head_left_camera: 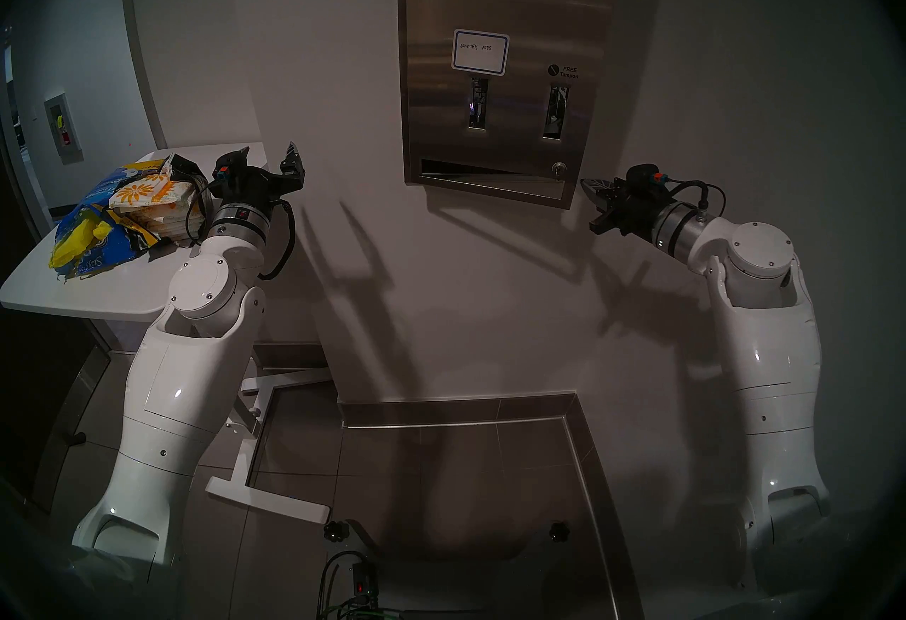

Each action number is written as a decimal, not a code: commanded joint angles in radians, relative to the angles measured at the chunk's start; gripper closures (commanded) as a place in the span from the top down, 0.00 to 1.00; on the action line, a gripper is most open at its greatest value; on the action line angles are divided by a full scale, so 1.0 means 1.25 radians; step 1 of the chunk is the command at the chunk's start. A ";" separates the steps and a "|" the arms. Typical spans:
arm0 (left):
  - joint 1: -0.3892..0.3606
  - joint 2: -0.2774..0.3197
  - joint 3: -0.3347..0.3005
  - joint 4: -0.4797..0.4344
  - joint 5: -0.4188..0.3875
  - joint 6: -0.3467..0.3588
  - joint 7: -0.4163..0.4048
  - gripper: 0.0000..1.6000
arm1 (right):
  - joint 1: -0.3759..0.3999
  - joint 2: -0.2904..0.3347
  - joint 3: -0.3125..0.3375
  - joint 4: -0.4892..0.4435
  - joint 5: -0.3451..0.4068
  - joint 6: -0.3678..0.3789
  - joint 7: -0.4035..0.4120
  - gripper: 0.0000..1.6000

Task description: Open the dispenser door, put the pads inside, close the door

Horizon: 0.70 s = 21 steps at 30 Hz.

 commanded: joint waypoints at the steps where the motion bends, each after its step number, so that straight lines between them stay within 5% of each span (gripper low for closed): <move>1: -0.026 0.000 -0.006 -0.021 0.000 -0.009 0.000 1.00 | -0.020 0.044 0.054 -0.044 0.024 0.001 0.040 0.00; 21: -0.014 0.015 -0.007 -0.024 -0.004 -0.031 -0.034 1.00 | -0.014 0.018 0.070 -0.010 0.017 -0.029 0.032 0.00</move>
